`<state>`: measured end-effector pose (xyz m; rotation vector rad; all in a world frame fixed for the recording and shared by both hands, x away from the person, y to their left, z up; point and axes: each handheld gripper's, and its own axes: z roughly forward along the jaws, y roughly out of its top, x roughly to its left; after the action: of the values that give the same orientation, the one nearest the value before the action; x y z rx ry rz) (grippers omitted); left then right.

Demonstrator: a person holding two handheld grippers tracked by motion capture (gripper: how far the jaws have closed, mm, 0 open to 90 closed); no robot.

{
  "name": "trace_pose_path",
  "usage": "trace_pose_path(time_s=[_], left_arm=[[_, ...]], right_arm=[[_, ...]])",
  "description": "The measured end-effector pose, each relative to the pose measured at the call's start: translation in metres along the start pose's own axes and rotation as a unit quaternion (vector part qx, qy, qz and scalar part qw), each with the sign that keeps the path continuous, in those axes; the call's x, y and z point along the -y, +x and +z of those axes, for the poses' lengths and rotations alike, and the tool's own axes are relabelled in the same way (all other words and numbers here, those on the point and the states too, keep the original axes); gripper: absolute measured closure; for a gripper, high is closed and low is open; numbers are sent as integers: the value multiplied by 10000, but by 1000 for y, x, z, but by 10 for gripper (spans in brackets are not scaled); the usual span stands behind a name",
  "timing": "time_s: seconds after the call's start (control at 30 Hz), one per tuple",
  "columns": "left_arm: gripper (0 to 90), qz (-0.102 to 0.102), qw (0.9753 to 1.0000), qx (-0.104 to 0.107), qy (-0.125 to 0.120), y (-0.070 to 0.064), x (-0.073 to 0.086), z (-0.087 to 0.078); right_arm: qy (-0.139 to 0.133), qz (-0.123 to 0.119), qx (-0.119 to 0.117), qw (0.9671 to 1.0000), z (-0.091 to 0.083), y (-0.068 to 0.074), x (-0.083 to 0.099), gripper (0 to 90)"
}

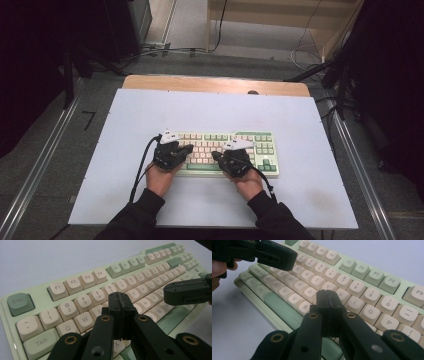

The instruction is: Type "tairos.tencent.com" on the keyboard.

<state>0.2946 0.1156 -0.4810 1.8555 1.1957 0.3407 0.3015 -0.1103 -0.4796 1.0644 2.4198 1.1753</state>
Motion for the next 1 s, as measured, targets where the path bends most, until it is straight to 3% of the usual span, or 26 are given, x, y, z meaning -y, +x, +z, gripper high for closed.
trace_pose_path(time_s=[0.5, 1.0], left_arm=[[900, 152, 9995, 164, 212, -7, 8, 0], [900, 225, 9990, 148, 353, -9, 11, 3]], right_arm=[[6, 17, -1, 10000, -1, -2, 0, 872], [18, 52, 3, 10000, -2, -3, 0, 872]])
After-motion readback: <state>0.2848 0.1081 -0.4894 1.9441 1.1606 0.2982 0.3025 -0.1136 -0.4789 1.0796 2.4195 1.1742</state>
